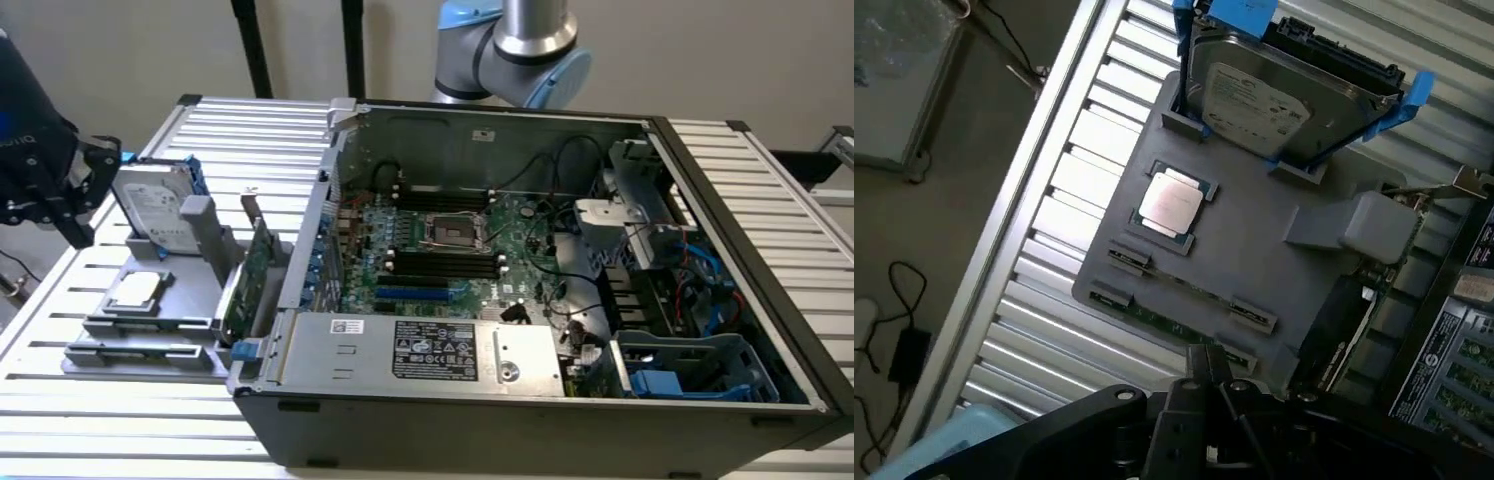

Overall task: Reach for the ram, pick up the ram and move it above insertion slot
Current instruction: 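Pick up the ram and move it above insertion slot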

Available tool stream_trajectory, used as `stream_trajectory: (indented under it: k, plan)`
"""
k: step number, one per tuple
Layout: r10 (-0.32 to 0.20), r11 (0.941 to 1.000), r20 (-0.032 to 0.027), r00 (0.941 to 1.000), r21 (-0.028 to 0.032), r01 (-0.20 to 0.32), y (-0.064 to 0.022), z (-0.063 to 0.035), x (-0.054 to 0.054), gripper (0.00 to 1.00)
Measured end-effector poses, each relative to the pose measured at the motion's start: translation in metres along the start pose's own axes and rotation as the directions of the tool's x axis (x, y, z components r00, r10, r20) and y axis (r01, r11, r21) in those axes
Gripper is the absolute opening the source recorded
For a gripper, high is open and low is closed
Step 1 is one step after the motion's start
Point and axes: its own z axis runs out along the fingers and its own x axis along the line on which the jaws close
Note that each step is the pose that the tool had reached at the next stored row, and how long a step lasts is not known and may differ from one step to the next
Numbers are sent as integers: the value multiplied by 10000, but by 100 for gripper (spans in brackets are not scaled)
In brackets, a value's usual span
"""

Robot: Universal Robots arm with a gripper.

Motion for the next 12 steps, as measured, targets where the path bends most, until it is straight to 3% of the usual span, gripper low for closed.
stream_trajectory:
  k: [6,12]
  plan:
    - [-1097,9940,-42,9940,-1,1097,-1,20,0,11]
    - [-2162,9764,-83,9763,-5,2162,-1,39,0,11]
